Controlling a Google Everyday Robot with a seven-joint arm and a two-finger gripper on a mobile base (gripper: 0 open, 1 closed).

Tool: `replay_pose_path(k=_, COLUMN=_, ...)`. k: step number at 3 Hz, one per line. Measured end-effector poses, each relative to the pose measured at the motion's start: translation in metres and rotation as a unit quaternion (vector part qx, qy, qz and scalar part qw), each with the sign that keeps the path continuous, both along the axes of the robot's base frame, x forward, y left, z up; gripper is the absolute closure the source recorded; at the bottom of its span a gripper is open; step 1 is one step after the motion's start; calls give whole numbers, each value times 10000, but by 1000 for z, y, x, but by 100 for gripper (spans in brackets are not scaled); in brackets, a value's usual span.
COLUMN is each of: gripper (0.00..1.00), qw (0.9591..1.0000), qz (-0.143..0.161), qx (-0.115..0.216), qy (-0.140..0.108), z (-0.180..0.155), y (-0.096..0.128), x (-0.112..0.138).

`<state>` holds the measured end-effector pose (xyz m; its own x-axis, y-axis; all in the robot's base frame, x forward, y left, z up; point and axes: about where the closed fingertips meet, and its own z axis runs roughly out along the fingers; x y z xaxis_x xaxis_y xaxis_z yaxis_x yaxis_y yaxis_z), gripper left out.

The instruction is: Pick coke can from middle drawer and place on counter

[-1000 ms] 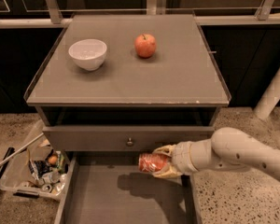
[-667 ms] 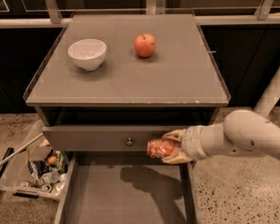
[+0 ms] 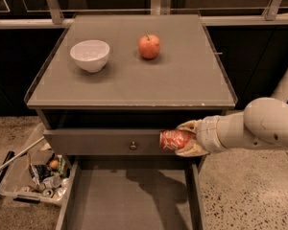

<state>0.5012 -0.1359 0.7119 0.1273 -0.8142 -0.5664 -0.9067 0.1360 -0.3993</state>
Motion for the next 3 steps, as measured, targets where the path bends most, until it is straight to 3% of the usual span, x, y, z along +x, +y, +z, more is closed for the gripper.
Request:
replay_pose_path(k=1, gripper=100, qw=9999, qz=70, qx=-67, qy=29, z=1, y=4, x=-4)
replay_pose_path(k=2, gripper=100, qw=9992, qz=180, qx=-272, qy=-214, z=35, y=-1, x=-16)
replay_pose_path(k=3, gripper=100, qw=9960, qz=268, qx=-483, qy=-701, z=91, y=-8, x=-23)
